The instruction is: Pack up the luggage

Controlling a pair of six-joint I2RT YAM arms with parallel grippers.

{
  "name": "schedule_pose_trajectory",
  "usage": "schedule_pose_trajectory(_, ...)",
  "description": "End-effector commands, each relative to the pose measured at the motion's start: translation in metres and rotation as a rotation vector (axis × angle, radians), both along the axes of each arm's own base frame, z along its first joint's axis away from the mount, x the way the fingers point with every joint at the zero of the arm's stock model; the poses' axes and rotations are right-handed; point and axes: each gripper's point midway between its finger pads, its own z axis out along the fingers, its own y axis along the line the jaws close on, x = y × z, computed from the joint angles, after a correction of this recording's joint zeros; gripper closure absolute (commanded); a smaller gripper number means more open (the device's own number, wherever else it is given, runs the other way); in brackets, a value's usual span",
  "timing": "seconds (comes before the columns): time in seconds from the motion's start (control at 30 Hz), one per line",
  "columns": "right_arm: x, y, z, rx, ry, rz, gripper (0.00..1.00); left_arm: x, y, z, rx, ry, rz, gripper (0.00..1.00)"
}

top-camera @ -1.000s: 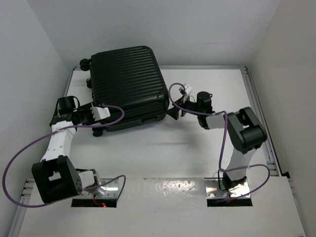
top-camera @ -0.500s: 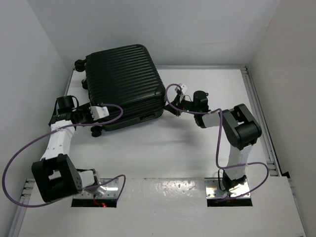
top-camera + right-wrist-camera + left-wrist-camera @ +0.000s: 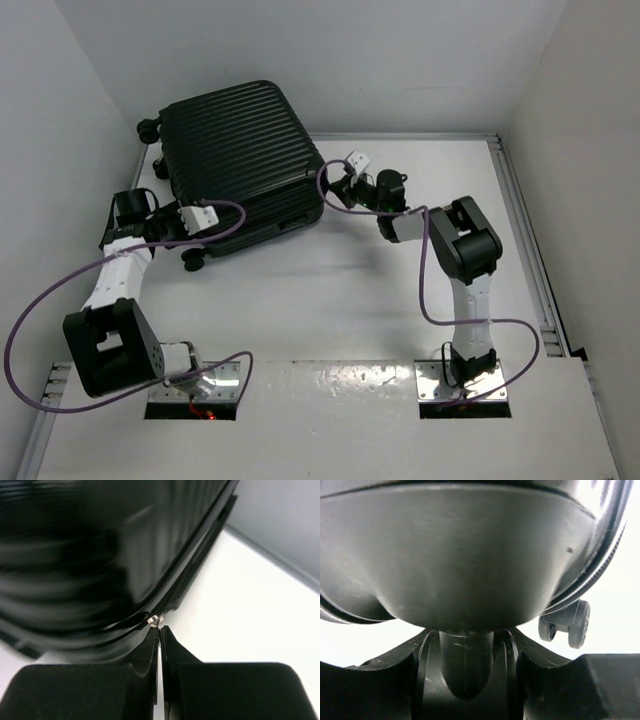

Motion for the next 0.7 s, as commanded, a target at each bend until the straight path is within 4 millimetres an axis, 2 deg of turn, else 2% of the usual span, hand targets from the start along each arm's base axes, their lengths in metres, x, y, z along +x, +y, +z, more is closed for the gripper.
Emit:
schedule_pose_trajectory(0.0, 0.051, -0.022, 0.021, -0.014, -0.139, -0.16, 1.0, -0.011, 0.041, -0.042, 0.013, 0.146, 0.244, 1.0)
schedule_pose_trajectory(0.2, 0.09, -0.022, 0.019, 0.023, -0.174, -0.186, 1.0, 0.008, 0.059, -0.042, -0.013, 0.14, 0.376, 1.0)
schedule_pose_trajectory(0.23, 0.1, -0.019, 0.037, 0.075, -0.191, -0.184, 1.0, 0.013, 0.057, -0.042, -0.036, 0.136, 0.392, 1.0)
schedule_pose_trajectory(0.27, 0.103, -0.016, 0.017, 0.072, -0.164, -0.172, 1.0, 0.015, 0.057, -0.045, -0.047, 0.14, 0.403, 1.0)
schedule_pose_trajectory(0.33, 0.113, -0.01, 0.026, 0.112, -0.188, -0.155, 1.0, 0.021, 0.049, -0.043, -0.077, 0.14, 0.415, 1.0)
schedule_pose_trajectory(0.37, 0.114, -0.007, 0.019, 0.116, -0.183, -0.138, 1.0, 0.023, 0.048, -0.041, -0.101, 0.132, 0.426, 1.0)
schedule_pose_trajectory(0.4, 0.116, 0.001, 0.029, 0.149, -0.19, -0.117, 1.0, 0.031, 0.041, -0.032, -0.156, 0.116, 0.441, 1.0)
schedule_pose_trajectory(0.43, 0.12, 0.005, 0.03, 0.16, -0.201, -0.105, 1.0, 0.036, 0.04, -0.026, -0.189, 0.098, 0.459, 1.0)
schedule_pose_trajectory(0.47, 0.121, 0.007, 0.022, 0.171, -0.182, -0.099, 1.0, 0.04, 0.038, -0.02, -0.222, 0.089, 0.477, 0.98)
schedule_pose_trajectory(0.5, 0.122, 0.014, 0.023, 0.186, -0.185, -0.078, 1.0, 0.043, 0.037, -0.01, -0.282, 0.075, 0.529, 0.93)
schedule_pose_trajectory(0.53, 0.122, 0.019, 0.027, 0.198, -0.196, -0.055, 1.0, 0.053, 0.03, 0.009, -0.331, 0.038, 0.527, 0.86)
schedule_pose_trajectory(0.57, 0.124, 0.023, 0.023, 0.206, -0.19, -0.045, 1.0, 0.058, 0.028, 0.024, -0.377, 0.012, 0.544, 0.73)
schedule_pose_trajectory(0.6, 0.124, 0.026, 0.023, 0.212, -0.192, -0.027, 1.0, 0.062, 0.025, 0.039, -0.424, -0.012, 0.559, 0.65)
schedule_pose_trajectory(0.63, 0.124, 0.031, 0.029, 0.225, -0.196, -0.004, 1.0, 0.064, 0.023, 0.053, -0.502, -0.028, 0.61, 0.55)
schedule_pose_trajectory(0.67, 0.124, 0.034, 0.029, 0.229, -0.202, 0.007, 1.0, 0.069, 0.015, 0.083, -0.553, -0.082, 0.602, 0.44)
